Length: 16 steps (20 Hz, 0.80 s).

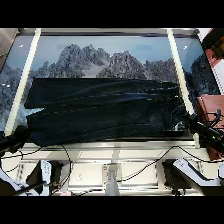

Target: Fold the clothes and pants, and hang the long-sleeved shirts on hangers.

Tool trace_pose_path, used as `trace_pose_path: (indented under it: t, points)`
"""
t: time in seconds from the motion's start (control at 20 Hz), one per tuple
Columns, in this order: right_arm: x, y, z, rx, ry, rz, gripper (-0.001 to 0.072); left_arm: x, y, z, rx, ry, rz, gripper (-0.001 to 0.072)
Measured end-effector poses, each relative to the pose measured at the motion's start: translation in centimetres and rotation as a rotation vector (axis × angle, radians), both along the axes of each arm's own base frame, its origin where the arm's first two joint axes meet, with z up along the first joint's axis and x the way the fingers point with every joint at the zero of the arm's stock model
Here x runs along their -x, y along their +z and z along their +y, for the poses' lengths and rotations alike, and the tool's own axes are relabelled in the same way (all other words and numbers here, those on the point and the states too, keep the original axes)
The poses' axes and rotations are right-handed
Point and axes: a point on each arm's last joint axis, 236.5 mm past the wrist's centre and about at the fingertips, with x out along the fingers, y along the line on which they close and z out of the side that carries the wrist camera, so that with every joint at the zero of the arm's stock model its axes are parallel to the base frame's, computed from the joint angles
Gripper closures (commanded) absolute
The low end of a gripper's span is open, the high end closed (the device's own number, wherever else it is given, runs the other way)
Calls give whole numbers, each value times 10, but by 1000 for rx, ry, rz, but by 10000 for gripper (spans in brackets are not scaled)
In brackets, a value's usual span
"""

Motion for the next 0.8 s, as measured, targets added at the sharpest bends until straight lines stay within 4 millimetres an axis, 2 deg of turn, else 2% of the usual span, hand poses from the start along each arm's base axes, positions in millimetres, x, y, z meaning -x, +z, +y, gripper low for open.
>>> trace_pose_path:
  t: [0.1, 0.15, 0.2, 0.25, 0.4, 0.55, 0.6, 0.7, 0.8]
  points:
    - [0, 1, 0, 4, -1, -2, 661, 11, -8, -4, 12, -2, 45, 322]
    - [0, 1, -1, 6, -1, -3, 661, 15, -12, -6, 16, -3, 61, 291]
    - [0, 1, -1, 7, -2, -3, 661, 19, -16, -9, 25, -4, 79, 177]
    - [0, 1, -1, 9, -2, -3, 661, 24, -19, -11, 29, -5, 97, 154]
    - [-1, 1, -1, 9, -3, -4, 661, 33, -26, -12, 23, -12, 136, 154]
    - [-1, 1, -1, 10, -3, -4, 661, 35, -29, -8, 3, -5, 139, 157]
    - [-1, 1, -1, 10, -3, -4, 661, 33, -29, -7, 2, 1, 132, 161]
    - [-1, 1, -1, 10, -4, -4, 661, 27, -31, -10, 16, 25, 98, 234]
    - [-1, 1, -1, 9, -4, -5, 661, 20, -33, -13, 37, 56, 58, 234]
